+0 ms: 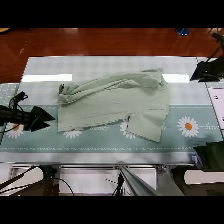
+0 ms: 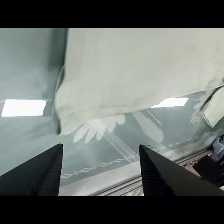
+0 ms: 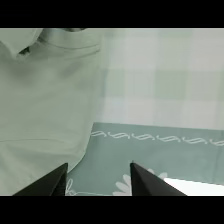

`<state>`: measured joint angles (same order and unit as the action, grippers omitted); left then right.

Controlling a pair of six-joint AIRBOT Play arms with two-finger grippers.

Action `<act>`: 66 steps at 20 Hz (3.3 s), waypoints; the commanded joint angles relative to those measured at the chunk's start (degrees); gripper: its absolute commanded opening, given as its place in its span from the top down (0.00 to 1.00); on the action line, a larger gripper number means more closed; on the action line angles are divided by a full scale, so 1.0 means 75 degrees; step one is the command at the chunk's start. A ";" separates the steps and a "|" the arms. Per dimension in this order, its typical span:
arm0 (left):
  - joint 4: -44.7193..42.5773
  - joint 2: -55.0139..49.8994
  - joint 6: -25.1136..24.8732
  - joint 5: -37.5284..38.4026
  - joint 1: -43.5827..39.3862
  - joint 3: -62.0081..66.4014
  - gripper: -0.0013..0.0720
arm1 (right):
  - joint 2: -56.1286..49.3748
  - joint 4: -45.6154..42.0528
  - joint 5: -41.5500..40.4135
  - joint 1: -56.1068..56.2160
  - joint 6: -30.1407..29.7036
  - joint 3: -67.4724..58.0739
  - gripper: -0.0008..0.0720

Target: Fold the shirts.

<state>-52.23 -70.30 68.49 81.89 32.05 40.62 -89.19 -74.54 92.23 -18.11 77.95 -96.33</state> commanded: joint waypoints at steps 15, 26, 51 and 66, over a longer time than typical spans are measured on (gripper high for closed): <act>0.1632 -0.1510 -0.0163 -0.2116 -0.1574 -0.0737 0.27 | 0.0501 0.1381 -0.0758 -0.0804 -0.0434 0.1355 0.33; 0.1623 -0.1568 -0.0731 -0.1367 -0.1577 -0.0726 0.95 | 0.0886 0.1463 -0.1527 -0.1413 -0.0720 0.4523 0.31; 0.3325 0.1510 -0.1096 -0.0481 -0.1122 0.3777 0.95 | 0.3905 0.3054 -0.4779 0.0335 -0.0804 0.2667 0.96; -0.0761 0.5715 0.1859 -0.0950 -0.0994 0.8341 0.95 | 0.7647 -0.0230 -0.3040 0.0335 0.1527 -0.1166 0.96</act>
<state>-50.26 -30.92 77.12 69.56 24.60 101.95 -34.65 -69.10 59.57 -15.62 86.67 -102.39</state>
